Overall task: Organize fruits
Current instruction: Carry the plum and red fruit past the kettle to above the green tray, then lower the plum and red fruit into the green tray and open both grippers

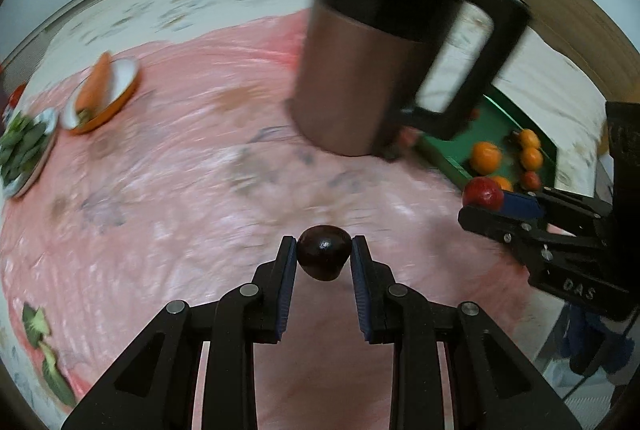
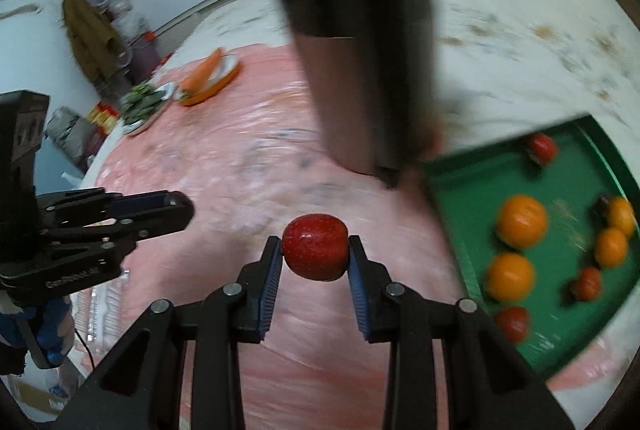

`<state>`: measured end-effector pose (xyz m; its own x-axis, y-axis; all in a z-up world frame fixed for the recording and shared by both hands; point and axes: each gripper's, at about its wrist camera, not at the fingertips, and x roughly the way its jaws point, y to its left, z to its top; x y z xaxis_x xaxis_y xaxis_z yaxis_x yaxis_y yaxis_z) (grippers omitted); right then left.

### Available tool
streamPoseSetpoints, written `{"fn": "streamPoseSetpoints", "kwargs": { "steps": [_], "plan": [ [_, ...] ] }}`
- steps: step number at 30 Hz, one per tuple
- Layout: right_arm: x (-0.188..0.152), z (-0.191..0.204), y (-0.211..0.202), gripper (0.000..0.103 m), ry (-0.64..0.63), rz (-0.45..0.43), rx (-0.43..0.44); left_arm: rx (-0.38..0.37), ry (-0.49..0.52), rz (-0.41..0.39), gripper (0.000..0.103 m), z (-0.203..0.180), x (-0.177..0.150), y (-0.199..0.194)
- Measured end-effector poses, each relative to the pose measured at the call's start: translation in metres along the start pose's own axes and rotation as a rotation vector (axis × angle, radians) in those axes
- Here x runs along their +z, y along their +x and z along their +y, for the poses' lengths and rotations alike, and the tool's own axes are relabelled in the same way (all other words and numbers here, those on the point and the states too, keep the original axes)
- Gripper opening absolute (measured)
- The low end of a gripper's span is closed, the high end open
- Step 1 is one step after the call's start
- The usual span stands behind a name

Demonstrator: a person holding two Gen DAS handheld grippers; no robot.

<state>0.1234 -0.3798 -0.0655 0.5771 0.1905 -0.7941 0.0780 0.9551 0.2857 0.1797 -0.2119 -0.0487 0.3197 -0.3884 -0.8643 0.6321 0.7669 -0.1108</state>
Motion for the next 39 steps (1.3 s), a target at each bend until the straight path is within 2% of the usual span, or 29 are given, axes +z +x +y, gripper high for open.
{"fn": "streamPoseSetpoints", "kwargs": {
  "steps": [8, 17, 25, 32, 39],
  "plan": [
    [-0.015, -0.076, -0.031, 0.033, 0.111, -0.027, -0.112, -0.073, 0.121, 0.009, 0.023, -0.074, 0.014, 0.016],
    [-0.023, -0.138, -0.057, 0.033, 0.184, -0.061, -0.202, -0.143, 0.202, 0.017, 0.023, -0.136, 0.029, 0.034],
    [-0.026, -0.215, -0.074, 0.033, 0.237, -0.068, -0.343, -0.189, 0.295, 0.002, 0.023, -0.203, 0.052, 0.061],
    [-0.023, -0.266, -0.068, 0.033, 0.239, -0.047, -0.410, -0.162, 0.354, -0.008, 0.023, -0.240, 0.065, 0.096],
    [-0.020, -0.285, -0.051, 0.033, 0.207, -0.022, -0.417, -0.149, 0.404, 0.029, 0.023, -0.260, 0.056, 0.121]
  ]
}}
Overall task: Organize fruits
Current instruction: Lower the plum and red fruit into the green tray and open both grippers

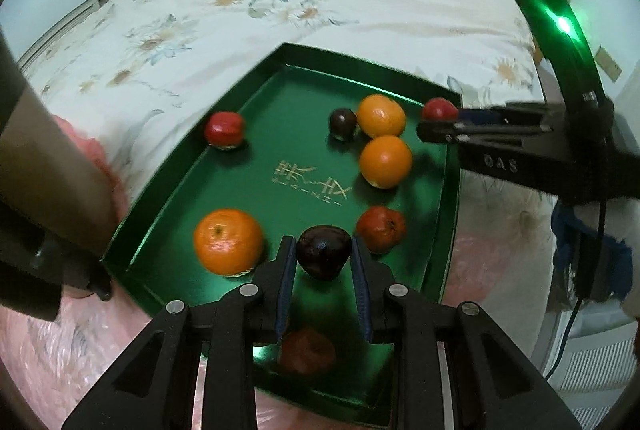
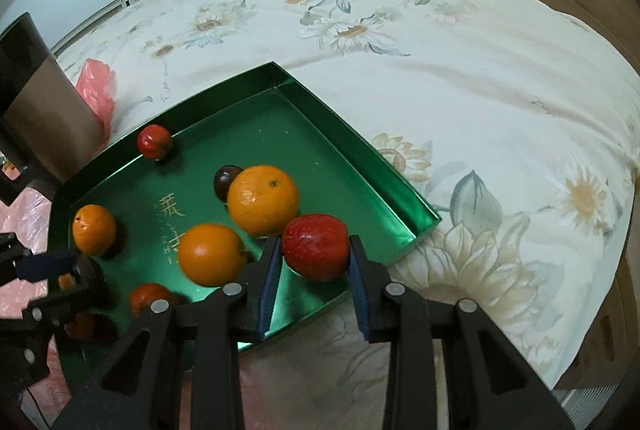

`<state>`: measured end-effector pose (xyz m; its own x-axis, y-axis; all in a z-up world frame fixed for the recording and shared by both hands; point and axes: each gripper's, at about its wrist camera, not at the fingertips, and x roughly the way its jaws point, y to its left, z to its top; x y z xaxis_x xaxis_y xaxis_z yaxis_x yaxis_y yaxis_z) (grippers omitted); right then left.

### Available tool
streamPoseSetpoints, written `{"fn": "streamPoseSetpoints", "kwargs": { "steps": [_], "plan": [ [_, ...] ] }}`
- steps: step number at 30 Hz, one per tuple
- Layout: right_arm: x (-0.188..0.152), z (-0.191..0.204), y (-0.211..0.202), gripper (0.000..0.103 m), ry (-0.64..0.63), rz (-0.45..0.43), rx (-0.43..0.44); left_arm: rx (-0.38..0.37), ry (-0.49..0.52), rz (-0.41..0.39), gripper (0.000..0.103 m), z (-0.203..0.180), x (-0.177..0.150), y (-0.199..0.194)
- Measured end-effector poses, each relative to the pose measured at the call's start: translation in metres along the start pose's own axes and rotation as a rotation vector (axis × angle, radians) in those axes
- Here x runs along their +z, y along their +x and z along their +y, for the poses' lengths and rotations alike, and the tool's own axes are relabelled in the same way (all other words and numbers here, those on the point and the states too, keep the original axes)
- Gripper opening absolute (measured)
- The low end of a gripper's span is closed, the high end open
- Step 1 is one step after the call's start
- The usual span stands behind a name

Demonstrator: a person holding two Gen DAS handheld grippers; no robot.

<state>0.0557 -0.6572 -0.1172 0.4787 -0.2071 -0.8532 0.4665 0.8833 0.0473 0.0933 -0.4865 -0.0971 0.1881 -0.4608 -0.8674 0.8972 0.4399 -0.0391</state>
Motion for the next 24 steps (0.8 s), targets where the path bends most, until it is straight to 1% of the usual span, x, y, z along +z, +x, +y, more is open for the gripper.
{"fn": "streamPoseSetpoints", "kwargs": {
  "steps": [5, 9, 16, 18, 20, 22, 23, 24],
  "plan": [
    [0.002, 0.005, 0.011, 0.033, -0.041, 0.023, 0.001, -0.005, 0.030, 0.036, 0.024, -0.009, -0.004, 0.015],
    [0.001, 0.005, 0.013, 0.033, -0.044, 0.023, 0.010, -0.009, 0.015, 0.054, 0.024, -0.007, -0.007, 0.022],
    [0.000, 0.005, 0.011, 0.034, -0.033, 0.018, 0.009, -0.020, -0.011, 0.052, 0.025, -0.001, -0.010, 0.022],
    [0.000, 0.005, 0.011, 0.034, -0.035, 0.019, 0.010, -0.030, -0.011, 0.051, 0.034, -0.001, -0.010, 0.022],
    [-0.001, 0.006, 0.011, 0.035, -0.032, 0.023, 0.011, -0.027, -0.008, 0.040, 0.040, -0.003, -0.012, 0.019],
    [-0.001, 0.008, 0.010, 0.035, -0.037, 0.025, 0.005, -0.025, -0.005, 0.033, 0.041, -0.004, -0.013, 0.016],
    [-0.002, 0.009, 0.009, 0.040, -0.037, 0.025, 0.004, -0.024, -0.005, 0.031, 0.041, -0.005, -0.013, 0.014],
    [-0.002, 0.009, 0.009, 0.047, -0.033, 0.023, 0.009, -0.023, -0.006, 0.029, 0.042, -0.004, -0.014, 0.013]
  ]
}}
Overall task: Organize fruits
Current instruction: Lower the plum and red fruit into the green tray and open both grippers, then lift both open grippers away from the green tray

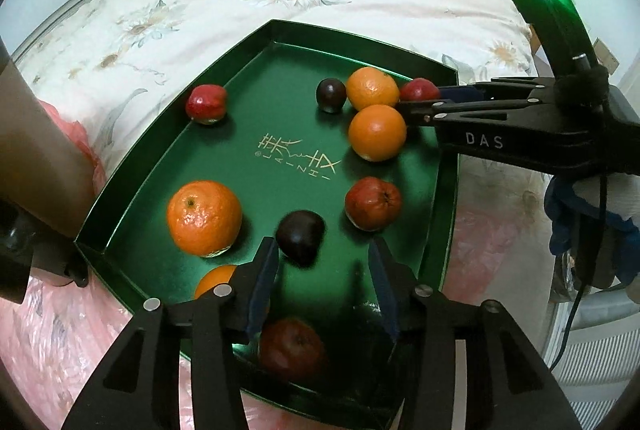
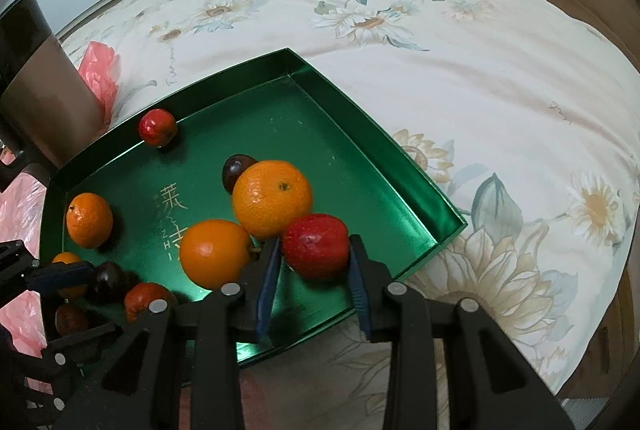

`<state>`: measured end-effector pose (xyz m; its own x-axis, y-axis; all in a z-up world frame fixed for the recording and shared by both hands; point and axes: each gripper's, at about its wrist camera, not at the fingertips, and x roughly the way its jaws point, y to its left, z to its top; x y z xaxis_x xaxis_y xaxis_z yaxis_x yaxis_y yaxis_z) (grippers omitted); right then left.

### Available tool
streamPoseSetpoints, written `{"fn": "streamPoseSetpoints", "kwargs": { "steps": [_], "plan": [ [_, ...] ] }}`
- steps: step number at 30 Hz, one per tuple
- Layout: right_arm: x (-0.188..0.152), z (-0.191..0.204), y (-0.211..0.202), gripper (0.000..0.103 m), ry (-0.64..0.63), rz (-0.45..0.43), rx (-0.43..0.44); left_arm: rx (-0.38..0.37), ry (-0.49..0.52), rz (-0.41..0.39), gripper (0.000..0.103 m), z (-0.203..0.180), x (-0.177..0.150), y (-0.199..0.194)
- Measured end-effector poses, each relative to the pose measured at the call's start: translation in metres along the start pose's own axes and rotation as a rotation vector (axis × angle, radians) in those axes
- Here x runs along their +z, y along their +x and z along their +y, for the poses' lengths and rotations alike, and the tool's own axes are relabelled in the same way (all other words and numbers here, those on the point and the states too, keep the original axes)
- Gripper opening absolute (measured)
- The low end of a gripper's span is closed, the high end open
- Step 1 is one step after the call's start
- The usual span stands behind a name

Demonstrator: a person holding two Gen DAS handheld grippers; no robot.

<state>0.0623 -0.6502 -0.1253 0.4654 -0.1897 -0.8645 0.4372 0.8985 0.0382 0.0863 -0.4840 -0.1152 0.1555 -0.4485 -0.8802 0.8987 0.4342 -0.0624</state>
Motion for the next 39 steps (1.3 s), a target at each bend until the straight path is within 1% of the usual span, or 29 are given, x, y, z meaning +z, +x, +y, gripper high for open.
{"fn": "streamPoseSetpoints", "kwargs": {
  "steps": [2, 8, 12, 15, 16, 17, 18, 22, 24, 25, 26, 27, 32, 34, 39],
  "plan": [
    [0.000, 0.002, 0.000, 0.055, -0.002, -0.001, -0.004, 0.002, -0.004, -0.006, 0.044, 0.000, -0.001, -0.004],
    [-0.002, 0.006, -0.006, 0.060, -0.001, -0.007, -0.028, 0.009, -0.021, -0.042, 0.045, 0.004, -0.004, -0.017],
    [-0.005, 0.010, -0.019, 0.064, 0.011, -0.030, -0.043, 0.012, -0.037, -0.073, 0.050, 0.009, -0.009, -0.030],
    [-0.008, 0.017, -0.031, 0.066, 0.020, -0.047, -0.044, 0.021, -0.048, -0.089, 0.050, 0.015, -0.014, -0.042],
    [-0.010, 0.021, -0.035, 0.068, 0.022, -0.053, -0.042, 0.026, -0.053, -0.095, 0.050, 0.017, -0.017, -0.046],
    [-0.010, 0.025, -0.038, 0.077, 0.021, -0.058, -0.040, 0.030, -0.056, -0.099, 0.051, 0.020, -0.019, -0.049],
    [-0.011, 0.030, -0.041, 0.083, 0.018, -0.063, -0.038, 0.036, -0.060, -0.103, 0.052, 0.023, -0.021, -0.053],
    [-0.016, 0.055, -0.052, 0.084, 0.001, -0.079, -0.014, 0.061, -0.098, -0.108, 0.054, 0.039, -0.034, -0.067],
    [-0.018, 0.070, -0.056, 0.092, -0.014, -0.085, 0.002, 0.076, -0.120, -0.112, 0.054, 0.048, -0.042, -0.073],
    [-0.019, 0.078, -0.057, 0.094, -0.027, -0.089, 0.007, 0.085, -0.130, -0.116, 0.054, 0.053, -0.047, -0.078],
    [-0.019, 0.088, -0.059, 0.101, -0.042, -0.092, 0.014, 0.093, -0.142, -0.119, 0.054, 0.058, -0.051, -0.080],
    [-0.020, 0.098, -0.061, 0.103, -0.058, -0.096, 0.022, 0.103, -0.154, -0.118, 0.054, 0.063, -0.056, -0.083],
    [-0.027, 0.145, -0.065, 0.103, -0.124, -0.105, 0.071, 0.173, -0.229, -0.123, 0.054, 0.091, -0.086, -0.099],
    [-0.031, 0.163, -0.066, 0.103, -0.137, -0.107, 0.095, 0.195, -0.260, -0.126, 0.054, 0.105, -0.101, -0.106],
    [-0.042, 0.208, -0.067, 0.103, -0.161, -0.110, 0.156, 0.278, -0.323, -0.138, 0.054, 0.134, -0.133, -0.124]
  ]
}}
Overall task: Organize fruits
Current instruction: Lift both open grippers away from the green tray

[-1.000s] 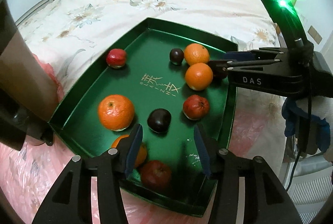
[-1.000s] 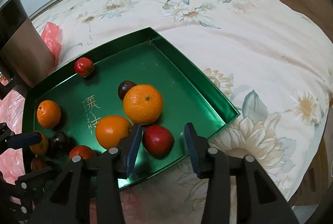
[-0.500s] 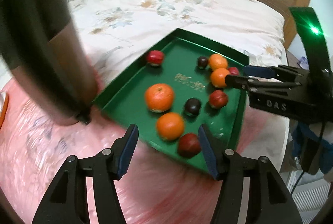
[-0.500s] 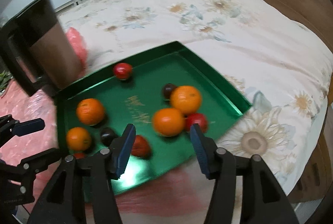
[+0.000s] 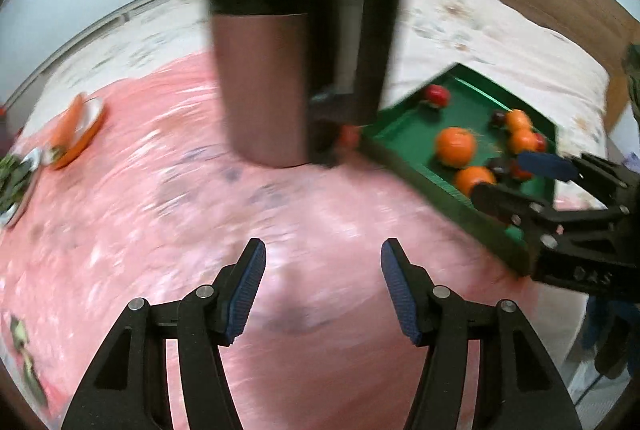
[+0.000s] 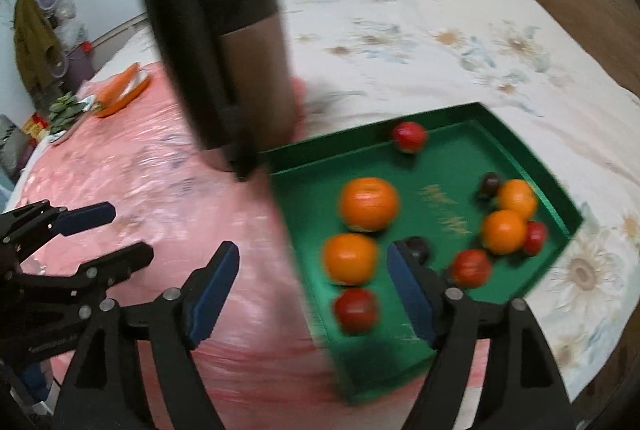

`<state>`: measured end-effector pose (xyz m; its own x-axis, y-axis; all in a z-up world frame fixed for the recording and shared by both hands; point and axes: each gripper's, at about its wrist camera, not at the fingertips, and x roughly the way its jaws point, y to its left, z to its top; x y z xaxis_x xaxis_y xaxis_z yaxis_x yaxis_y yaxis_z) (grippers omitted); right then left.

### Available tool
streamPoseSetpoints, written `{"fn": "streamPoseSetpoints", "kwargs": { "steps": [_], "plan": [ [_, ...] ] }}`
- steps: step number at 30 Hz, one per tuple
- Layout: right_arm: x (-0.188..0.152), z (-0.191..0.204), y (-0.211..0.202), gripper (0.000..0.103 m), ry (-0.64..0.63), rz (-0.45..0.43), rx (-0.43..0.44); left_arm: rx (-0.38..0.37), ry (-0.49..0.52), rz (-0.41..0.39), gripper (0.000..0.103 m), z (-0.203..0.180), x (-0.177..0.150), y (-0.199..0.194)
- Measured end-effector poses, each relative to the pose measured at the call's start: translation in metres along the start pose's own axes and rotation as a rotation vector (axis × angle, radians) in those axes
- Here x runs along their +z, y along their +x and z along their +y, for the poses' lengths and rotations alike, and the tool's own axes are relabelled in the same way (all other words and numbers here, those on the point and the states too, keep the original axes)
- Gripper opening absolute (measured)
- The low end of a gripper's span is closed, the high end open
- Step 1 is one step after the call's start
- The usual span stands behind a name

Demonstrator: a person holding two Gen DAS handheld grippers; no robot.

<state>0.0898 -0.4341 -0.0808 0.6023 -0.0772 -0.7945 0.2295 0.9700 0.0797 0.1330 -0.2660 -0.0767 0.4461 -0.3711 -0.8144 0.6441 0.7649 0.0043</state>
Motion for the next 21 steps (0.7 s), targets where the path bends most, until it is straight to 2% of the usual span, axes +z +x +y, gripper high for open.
{"fn": "streamPoseSetpoints", "kwargs": {
  "steps": [4, 11, 21],
  "plan": [
    [-0.004, 0.037, 0.009, 0.103, -0.033, 0.002, 0.037, 0.078, -0.091, -0.006, 0.054, 0.043, -0.015, -0.009],
    [-0.003, 0.097, 0.027, 0.103, -0.110, 0.005, 0.075, 0.189, -0.210, -0.013, 0.057, 0.094, -0.034, -0.022],
    [0.005, 0.163, 0.037, 0.103, -0.222, -0.018, 0.129, 0.291, -0.331, -0.072, 0.058, 0.152, -0.063, -0.048]
  ]
}}
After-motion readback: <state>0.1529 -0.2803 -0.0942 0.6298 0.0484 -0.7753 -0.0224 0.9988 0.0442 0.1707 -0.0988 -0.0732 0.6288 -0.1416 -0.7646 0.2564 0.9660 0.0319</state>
